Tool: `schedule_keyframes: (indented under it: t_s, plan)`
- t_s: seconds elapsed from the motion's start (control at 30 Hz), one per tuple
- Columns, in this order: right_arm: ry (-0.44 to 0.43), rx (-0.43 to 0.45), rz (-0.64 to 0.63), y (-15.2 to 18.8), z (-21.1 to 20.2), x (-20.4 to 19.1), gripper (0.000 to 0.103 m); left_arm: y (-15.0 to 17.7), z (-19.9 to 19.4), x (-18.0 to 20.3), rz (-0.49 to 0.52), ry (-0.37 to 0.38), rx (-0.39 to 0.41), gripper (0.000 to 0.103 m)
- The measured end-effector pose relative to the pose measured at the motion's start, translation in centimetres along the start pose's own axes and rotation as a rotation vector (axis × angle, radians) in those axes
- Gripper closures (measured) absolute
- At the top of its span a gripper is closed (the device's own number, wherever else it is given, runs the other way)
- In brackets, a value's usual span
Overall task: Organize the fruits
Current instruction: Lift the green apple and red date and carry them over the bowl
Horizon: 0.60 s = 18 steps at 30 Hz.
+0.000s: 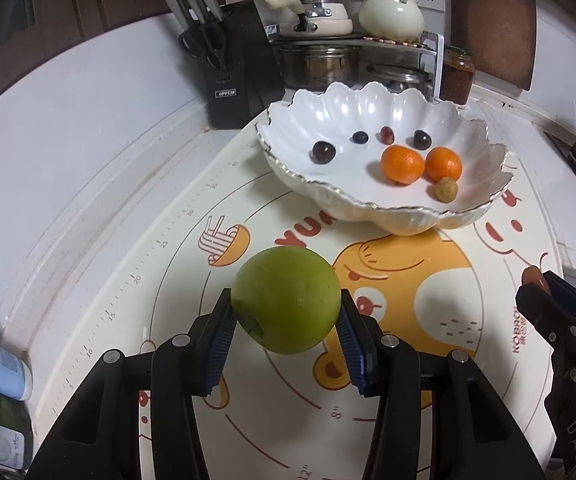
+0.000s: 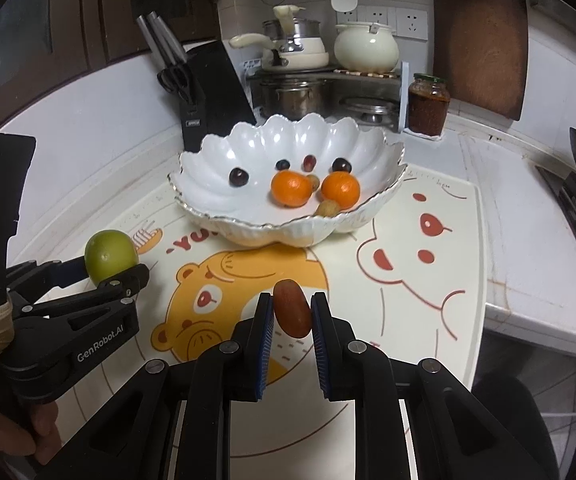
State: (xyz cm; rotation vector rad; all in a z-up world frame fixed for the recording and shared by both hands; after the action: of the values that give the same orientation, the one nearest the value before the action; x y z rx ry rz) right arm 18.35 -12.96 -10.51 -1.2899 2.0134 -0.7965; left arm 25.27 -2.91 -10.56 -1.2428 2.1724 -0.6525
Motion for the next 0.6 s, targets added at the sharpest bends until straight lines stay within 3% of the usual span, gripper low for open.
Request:
schedule_keyframes:
  t_s: [0.6]
  plan:
    - [0.005,0.074,0.088,-3.6,-1.0,5.3,0.083,-3.7,-1.7,4.3,0.012,0.031,0.039,0.055]
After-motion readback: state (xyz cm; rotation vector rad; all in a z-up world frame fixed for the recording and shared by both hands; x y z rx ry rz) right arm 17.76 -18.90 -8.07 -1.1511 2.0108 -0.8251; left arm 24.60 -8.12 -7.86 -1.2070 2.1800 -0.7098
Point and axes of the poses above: each gripper's, at about its wrist camera, not at the fingertips, and z roughly the way its jaws point, x to its right, y to its underside, the point moved 6 cm from there along z, roughly the way its jaws point, and after that the axes turned 7 degrees about -y, right-handed, at the moved point
